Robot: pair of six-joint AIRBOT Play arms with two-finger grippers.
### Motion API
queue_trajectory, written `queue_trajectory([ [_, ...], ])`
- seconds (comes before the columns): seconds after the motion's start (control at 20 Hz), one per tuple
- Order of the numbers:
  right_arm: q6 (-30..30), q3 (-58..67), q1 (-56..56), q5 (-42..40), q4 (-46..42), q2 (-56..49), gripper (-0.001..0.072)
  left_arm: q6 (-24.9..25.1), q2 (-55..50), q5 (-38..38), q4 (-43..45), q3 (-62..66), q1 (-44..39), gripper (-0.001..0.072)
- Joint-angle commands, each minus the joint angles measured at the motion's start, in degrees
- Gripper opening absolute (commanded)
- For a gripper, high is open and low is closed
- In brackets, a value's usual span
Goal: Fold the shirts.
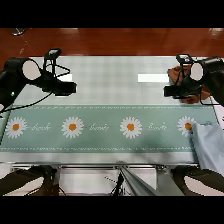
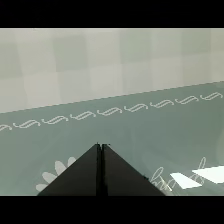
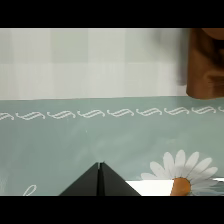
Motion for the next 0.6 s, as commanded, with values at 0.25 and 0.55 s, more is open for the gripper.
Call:
queue_trajectory([
  [0.25,0.0,0.0,0.1,0.0,0.0,0.0,0.0022,0.0,0.0,0.0,0.0,0.0,0.0,0.003],
  [0.55,0.4,0.0,0.1,-0.8,0.1,0.0,0.0021,0.0,0.0,0.0,0.0,0.0,0.0,0.003],
])
